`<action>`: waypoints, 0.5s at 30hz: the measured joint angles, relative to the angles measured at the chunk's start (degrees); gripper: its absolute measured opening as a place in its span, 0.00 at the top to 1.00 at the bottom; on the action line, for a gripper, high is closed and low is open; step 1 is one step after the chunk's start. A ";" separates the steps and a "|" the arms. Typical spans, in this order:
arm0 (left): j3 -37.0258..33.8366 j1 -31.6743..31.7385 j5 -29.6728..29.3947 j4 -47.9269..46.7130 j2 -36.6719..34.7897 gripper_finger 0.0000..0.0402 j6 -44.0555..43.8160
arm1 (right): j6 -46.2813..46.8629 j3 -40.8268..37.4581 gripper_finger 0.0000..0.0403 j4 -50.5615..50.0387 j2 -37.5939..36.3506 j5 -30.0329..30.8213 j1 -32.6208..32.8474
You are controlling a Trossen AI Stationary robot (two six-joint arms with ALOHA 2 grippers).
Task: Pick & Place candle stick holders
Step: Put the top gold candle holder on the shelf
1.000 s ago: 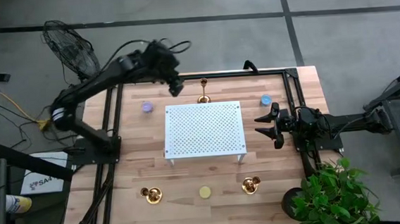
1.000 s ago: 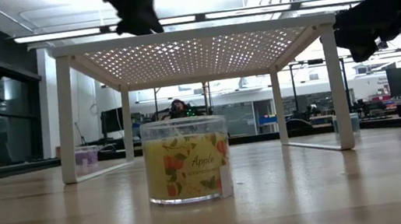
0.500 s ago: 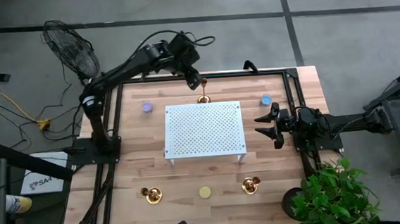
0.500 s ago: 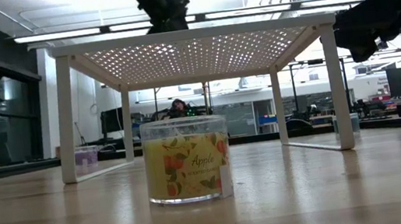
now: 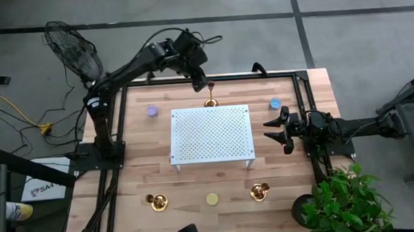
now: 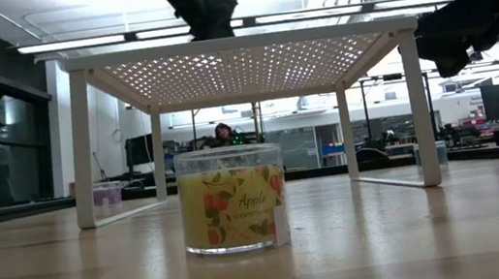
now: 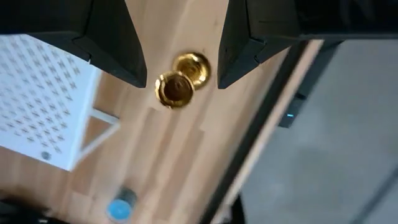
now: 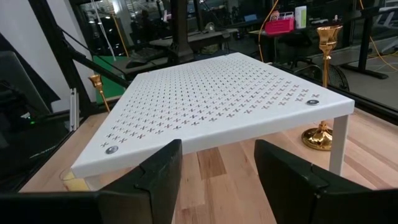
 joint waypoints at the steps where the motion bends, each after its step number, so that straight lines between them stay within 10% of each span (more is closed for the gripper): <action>1: 0.00 0.80 2.28 -1.02 0.03 0.52 0.68 | 0.00 -0.01 0.51 0.02 0.00 0.00 0.00; 15: -14.55 8.79 24.17 -0.50 -6.40 0.52 21.08 | 0.00 -0.01 0.51 0.02 0.00 0.00 -0.01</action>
